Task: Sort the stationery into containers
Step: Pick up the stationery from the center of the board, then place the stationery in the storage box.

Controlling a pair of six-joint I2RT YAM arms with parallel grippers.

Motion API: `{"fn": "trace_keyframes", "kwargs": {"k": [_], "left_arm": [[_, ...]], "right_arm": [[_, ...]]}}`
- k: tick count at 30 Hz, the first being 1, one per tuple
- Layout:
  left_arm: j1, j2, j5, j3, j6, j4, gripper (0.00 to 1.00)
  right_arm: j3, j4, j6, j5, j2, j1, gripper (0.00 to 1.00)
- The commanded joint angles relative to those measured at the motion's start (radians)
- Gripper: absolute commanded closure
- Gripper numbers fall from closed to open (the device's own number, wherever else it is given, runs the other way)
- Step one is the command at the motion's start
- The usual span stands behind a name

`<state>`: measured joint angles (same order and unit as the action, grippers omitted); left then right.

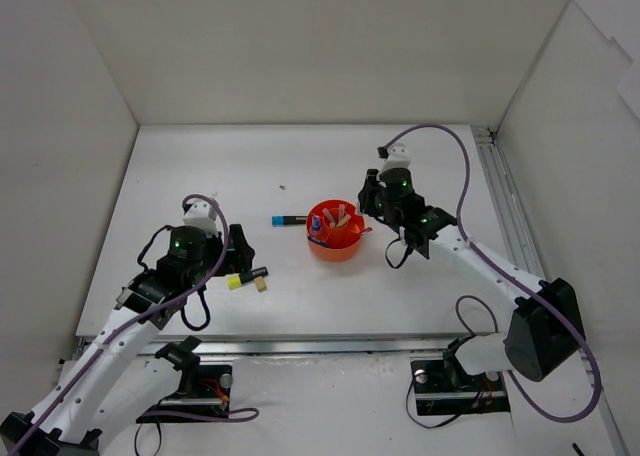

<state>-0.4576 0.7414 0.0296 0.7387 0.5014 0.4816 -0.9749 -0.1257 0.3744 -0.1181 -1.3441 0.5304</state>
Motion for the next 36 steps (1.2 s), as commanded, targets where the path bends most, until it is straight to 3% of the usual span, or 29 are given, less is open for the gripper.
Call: {"fn": "trace_keyframes", "kwargs": {"k": [1,6,15,23,27,36], "left_arm": [[0.008,-0.004,-0.004,0.011,-0.012,-0.044,0.00],[0.008,-0.014,0.004,0.010,-0.008,-0.034,0.00],[0.008,0.013,-0.003,0.011,0.003,-0.035,0.00],[0.008,0.010,-0.007,-0.001,0.034,-0.015,0.00],[0.008,0.012,-0.008,-0.004,0.052,-0.003,0.00],[0.008,0.029,-0.017,-0.019,0.092,0.022,0.00]], "right_arm": [[-0.068,-0.082,-0.118,-0.104,-0.067,0.042,1.00],[-0.110,-0.037,-0.091,-0.296,-0.127,0.079,1.00],[-0.120,-0.043,-0.109,-0.233,-0.173,0.111,1.00],[-0.128,-0.003,-0.077,-0.282,-0.194,0.135,0.91],[-0.110,-0.002,-0.072,-0.282,-0.178,0.135,0.82],[-0.088,0.000,-0.058,-0.328,-0.167,0.144,0.79]]}}
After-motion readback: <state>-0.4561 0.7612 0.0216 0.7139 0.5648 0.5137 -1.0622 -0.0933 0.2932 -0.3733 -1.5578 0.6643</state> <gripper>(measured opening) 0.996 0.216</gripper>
